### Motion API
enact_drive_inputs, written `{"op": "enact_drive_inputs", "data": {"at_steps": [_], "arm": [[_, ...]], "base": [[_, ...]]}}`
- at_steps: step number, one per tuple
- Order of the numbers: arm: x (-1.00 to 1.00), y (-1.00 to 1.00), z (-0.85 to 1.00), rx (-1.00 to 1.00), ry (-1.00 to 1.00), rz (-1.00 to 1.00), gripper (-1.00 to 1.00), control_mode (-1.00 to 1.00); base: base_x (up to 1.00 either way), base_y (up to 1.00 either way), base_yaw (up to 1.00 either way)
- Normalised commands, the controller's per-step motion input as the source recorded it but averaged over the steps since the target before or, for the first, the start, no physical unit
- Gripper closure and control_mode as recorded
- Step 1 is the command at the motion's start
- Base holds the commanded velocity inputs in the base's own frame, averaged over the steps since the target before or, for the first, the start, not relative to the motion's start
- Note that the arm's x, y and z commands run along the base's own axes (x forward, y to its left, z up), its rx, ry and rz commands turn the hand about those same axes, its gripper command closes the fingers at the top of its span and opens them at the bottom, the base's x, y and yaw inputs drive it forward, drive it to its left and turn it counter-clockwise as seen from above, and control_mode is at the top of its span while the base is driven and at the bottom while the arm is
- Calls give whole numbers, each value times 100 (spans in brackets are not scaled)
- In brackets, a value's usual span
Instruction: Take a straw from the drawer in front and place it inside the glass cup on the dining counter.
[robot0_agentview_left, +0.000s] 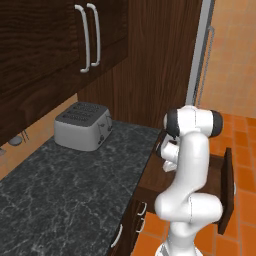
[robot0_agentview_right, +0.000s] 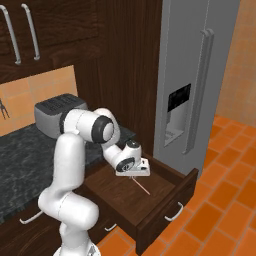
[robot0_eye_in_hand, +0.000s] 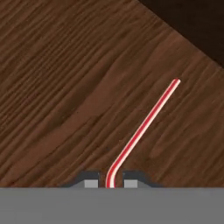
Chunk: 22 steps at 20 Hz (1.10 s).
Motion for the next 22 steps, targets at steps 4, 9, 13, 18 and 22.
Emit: {"op": "enact_drive_inputs", "data": {"at_steps": [4,9,13,18,22], "arm": [[-79,0,100,6,-22,0,100,-100],[-25,11,100,5,-12,0,100,-100],[2,23,100,4,-3,0,100,-100],[10,16,100,3,1,-2,100,-100],[10,7,100,4,8,-6,100,-100]], "base": [[0,0,0],[0,0,0],[0,0,0],[0,0,0],[0,0,0]]}}
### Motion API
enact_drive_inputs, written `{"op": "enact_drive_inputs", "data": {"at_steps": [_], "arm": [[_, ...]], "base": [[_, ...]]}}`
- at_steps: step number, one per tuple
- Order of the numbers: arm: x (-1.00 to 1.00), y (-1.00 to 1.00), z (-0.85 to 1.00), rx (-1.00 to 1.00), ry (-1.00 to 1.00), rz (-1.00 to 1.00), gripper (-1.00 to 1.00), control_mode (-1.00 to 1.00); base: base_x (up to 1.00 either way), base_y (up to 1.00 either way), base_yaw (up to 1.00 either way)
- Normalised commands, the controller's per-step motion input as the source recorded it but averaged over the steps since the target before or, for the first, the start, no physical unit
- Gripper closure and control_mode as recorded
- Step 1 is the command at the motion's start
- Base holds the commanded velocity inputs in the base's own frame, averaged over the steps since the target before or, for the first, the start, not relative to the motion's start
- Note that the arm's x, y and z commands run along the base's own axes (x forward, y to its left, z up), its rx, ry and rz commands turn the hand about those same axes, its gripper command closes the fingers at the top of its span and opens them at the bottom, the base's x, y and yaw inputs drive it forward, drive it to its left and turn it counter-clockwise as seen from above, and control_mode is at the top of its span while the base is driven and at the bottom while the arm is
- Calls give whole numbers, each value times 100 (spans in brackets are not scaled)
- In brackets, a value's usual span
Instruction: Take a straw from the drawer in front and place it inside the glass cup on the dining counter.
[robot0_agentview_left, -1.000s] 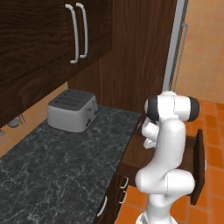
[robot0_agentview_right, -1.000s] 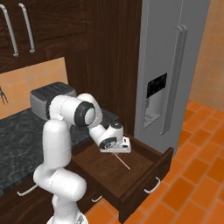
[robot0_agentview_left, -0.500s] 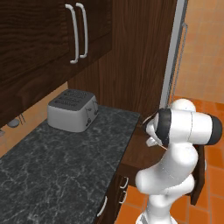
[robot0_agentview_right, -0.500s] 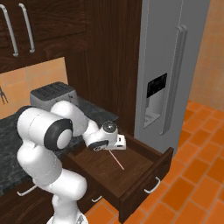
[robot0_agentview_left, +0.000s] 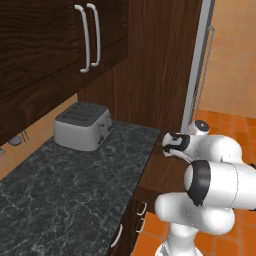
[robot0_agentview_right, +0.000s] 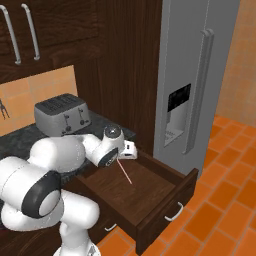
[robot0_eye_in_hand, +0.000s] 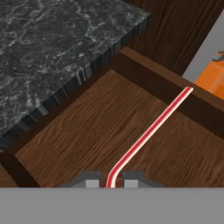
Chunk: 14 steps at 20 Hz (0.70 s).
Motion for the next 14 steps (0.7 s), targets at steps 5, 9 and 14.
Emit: {"op": "enact_drive_inputs", "data": {"at_steps": [5,9,14], "arm": [[-2,0,100,2,18,-9,100,-100],[-29,0,100,0,15,-9,100,-100],[-58,0,100,0,17,-6,100,-100]], "base": [[0,0,0],[0,0,0],[0,0,0]]}}
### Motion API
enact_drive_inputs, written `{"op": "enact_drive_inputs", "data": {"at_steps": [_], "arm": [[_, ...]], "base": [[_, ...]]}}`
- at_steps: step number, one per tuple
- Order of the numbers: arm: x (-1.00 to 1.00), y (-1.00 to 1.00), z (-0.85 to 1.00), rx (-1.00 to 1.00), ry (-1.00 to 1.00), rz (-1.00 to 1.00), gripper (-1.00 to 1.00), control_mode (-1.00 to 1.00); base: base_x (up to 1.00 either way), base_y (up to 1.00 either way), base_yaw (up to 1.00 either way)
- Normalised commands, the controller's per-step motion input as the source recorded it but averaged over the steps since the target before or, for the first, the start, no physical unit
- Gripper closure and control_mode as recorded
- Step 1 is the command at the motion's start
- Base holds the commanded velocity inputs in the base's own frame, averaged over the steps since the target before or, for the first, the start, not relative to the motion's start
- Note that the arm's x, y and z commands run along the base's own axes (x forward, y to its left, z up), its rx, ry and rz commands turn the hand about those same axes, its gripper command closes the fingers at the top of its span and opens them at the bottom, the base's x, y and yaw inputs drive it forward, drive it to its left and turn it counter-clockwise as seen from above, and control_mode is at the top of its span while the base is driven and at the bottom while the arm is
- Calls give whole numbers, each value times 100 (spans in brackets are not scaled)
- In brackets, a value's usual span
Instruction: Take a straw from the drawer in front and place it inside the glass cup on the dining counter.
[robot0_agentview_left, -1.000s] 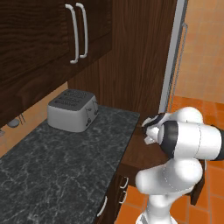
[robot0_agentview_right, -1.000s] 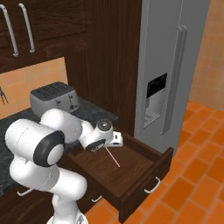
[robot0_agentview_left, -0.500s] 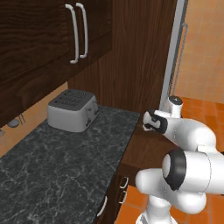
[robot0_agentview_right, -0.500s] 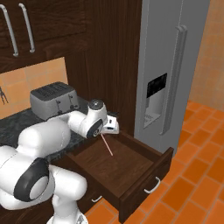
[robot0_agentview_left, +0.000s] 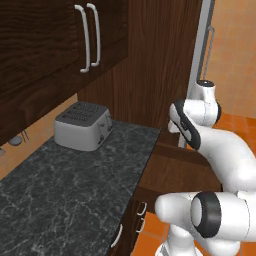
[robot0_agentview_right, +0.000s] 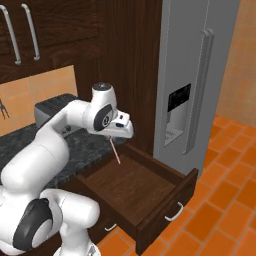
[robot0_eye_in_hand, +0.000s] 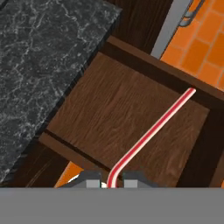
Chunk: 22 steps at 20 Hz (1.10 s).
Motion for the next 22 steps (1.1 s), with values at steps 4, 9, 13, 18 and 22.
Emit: {"op": "enact_drive_inputs", "data": {"at_steps": [4,9,13,18,22], "arm": [[-70,0,71,0,4,-1,100,-100],[-94,-1,26,0,0,-2,100,-100],[-46,0,0,0,-1,0,100,-100],[-43,0,0,0,-1,-3,100,100],[0,0,0,0,0,0,100,100]], "base": [[0,0,0],[0,0,0],[0,0,0],[-40,0,-6],[-100,-17,-25]]}}
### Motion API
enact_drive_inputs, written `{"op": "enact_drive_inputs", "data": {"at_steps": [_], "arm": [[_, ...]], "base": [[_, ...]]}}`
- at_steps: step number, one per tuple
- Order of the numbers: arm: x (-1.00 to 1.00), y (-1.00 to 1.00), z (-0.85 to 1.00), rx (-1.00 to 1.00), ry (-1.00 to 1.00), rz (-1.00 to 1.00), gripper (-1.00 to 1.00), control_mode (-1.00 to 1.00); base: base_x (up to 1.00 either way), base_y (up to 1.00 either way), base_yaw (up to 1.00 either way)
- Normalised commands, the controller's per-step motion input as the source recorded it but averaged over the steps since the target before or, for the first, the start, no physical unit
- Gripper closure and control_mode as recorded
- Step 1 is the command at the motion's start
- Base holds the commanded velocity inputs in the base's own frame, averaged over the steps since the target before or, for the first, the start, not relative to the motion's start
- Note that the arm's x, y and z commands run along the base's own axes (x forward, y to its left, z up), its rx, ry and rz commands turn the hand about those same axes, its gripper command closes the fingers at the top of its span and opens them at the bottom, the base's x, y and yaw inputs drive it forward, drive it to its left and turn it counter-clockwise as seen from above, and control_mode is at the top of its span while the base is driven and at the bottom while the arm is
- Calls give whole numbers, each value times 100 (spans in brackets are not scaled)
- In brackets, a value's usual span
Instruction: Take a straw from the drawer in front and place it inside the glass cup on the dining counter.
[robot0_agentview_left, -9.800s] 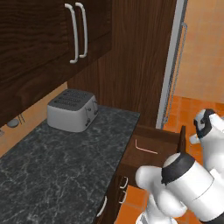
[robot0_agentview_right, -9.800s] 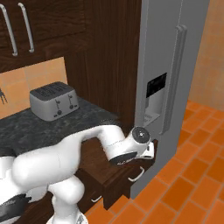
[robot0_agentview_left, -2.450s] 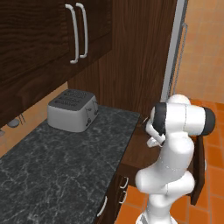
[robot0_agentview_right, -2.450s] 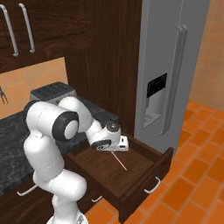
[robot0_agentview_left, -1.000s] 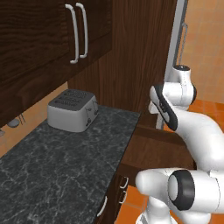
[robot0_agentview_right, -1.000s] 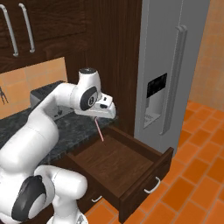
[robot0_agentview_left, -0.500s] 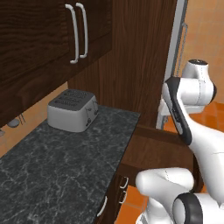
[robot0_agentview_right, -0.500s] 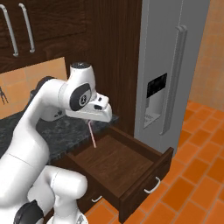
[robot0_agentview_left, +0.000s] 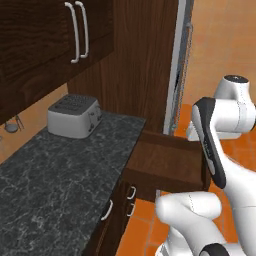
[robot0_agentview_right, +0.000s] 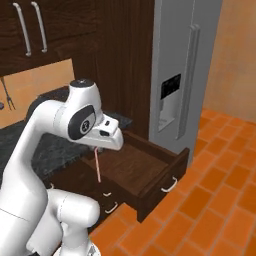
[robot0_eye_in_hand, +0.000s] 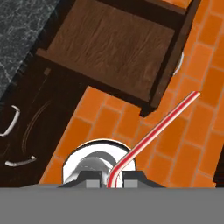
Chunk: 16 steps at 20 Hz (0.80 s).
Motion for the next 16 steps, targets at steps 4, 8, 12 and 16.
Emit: {"op": "enact_drive_inputs", "data": {"at_steps": [4,8,12,16], "arm": [[0,0,0,0,0,0,100,100],[0,0,0,0,0,0,100,100],[0,0,0,0,0,0,100,100],[0,0,0,0,0,0,100,100]], "base": [[-91,-33,-32],[-10,-79,-41],[30,-95,-25],[72,-94,-8]]}}
